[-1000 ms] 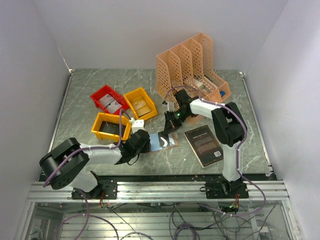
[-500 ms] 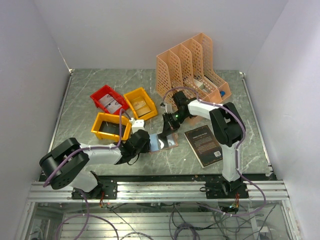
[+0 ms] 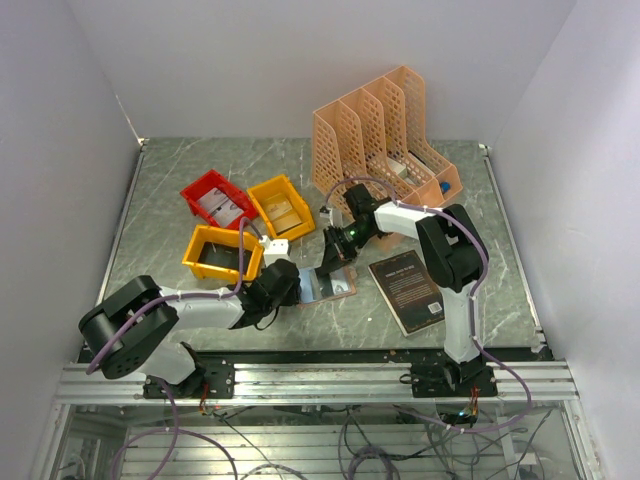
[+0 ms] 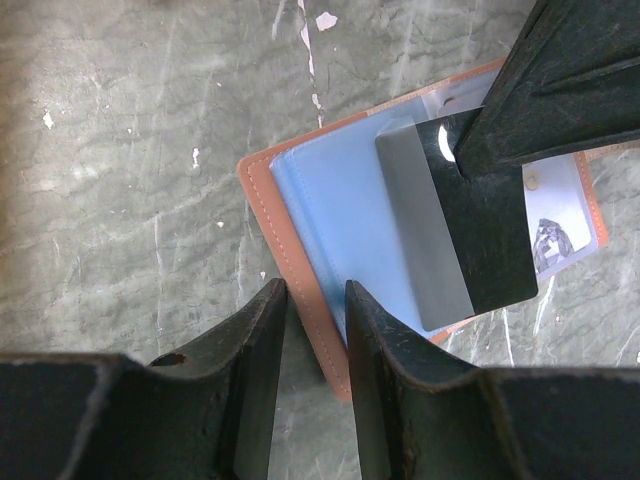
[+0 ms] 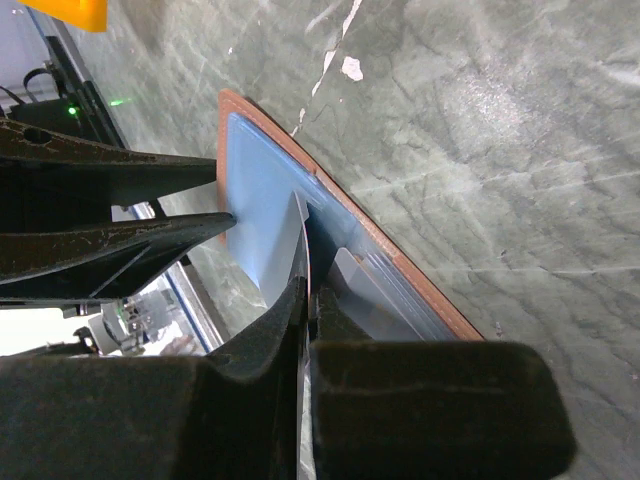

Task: Put the credit cards into the card holder
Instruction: Insert the credit card into the card holder.

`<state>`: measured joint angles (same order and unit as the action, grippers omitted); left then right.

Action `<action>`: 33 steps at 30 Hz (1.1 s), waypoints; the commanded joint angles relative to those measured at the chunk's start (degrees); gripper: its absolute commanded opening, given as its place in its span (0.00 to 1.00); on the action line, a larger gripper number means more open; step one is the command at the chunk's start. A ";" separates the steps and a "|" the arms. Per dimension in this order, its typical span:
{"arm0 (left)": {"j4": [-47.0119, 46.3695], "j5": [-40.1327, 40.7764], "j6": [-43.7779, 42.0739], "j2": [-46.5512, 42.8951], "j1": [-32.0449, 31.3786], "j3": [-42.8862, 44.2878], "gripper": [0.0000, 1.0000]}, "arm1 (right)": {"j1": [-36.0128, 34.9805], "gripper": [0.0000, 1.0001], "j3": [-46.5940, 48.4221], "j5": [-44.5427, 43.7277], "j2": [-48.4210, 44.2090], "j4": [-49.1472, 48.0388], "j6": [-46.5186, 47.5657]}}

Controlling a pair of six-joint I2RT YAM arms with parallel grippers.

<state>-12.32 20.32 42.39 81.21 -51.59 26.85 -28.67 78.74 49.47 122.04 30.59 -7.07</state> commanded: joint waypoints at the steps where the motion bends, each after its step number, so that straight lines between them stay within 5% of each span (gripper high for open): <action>1: -2.80 -0.06 -0.58 -0.99 -0.31 -0.17 0.41 | 0.14 0.00 -2.23 -0.98 1.70 -3.47 -1.29; 19: -1.88 -4.41 3.77 -9.29 -1.29 2.88 0.42 | 0.10 0.05 -2.46 1.60 2.60 -4.75 -1.76; 28: 2.19 4.13 12.23 3.97 -8.63 15.11 0.21 | 0.14 0.06 -2.28 1.16 2.99 -4.46 -1.43; 33: 13.53 9.87 14.33 14.49 -11.04 26.34 0.10 | 0.17 0.06 -2.17 0.91 2.93 -4.34 -1.20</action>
<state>-7.75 22.59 53.67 89.86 -60.95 45.80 -28.25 77.03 53.21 122.96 26.41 -9.43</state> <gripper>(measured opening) 0.129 0.061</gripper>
